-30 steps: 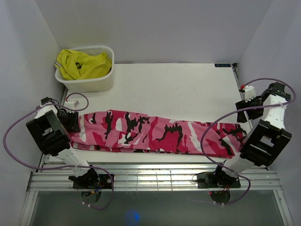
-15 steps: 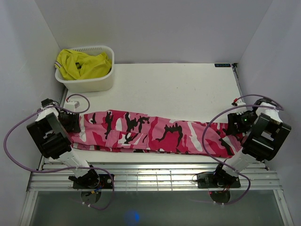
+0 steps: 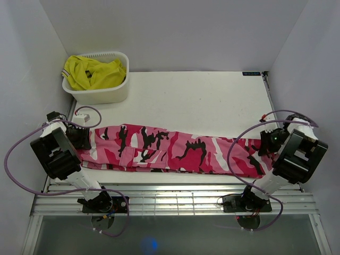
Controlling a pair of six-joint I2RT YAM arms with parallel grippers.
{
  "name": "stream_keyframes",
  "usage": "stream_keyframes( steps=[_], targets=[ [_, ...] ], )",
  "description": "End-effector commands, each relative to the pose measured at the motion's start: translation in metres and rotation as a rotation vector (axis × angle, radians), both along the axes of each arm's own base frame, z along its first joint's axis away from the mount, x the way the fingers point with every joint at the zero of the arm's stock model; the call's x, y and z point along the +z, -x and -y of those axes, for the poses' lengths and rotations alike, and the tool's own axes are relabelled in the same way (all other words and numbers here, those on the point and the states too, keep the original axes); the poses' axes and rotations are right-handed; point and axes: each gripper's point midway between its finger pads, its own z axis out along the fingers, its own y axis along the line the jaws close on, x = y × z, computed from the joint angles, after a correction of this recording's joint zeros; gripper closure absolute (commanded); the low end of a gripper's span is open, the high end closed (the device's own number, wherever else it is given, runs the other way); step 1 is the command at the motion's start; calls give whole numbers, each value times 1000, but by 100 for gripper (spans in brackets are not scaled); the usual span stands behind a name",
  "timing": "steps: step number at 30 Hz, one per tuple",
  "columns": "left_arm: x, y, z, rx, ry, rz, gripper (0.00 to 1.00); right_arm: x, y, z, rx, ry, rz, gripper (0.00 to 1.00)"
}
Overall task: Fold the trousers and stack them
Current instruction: Fold the trousers
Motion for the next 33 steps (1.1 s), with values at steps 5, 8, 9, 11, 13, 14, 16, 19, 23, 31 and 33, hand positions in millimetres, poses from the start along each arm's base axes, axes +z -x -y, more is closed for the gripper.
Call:
stream_keyframes(
  steps=[5,8,9,11,13,14,16,19,23,31,33],
  targets=[
    [-9,11,-4,11,-25,-36,46,85,-57,15,-24,55,305,92],
    [-8,10,-5,10,-32,-32,46,91,-63,29,-51,127,346,92],
    [-7,10,-5,10,-34,-32,46,91,-64,36,-66,163,354,92],
    [-7,9,-6,9,-34,-31,46,78,-63,51,-78,234,350,92],
    [-7,9,-6,9,-35,-30,45,60,-56,54,-75,235,293,92],
    [-7,9,-6,11,-35,-32,45,53,-51,53,-71,230,271,92],
    [-7,9,-6,10,-38,-32,45,32,-37,51,-62,231,211,89],
    [-8,9,-5,11,-33,-30,44,14,-31,64,-56,310,221,45],
    [-2,7,-5,11,-29,-17,37,17,-20,68,-57,302,191,25],
    [45,-8,19,-19,80,108,23,37,-1,61,-64,262,151,41],
    [58,-12,21,-14,90,135,23,25,9,55,-73,235,100,41]
  ],
)
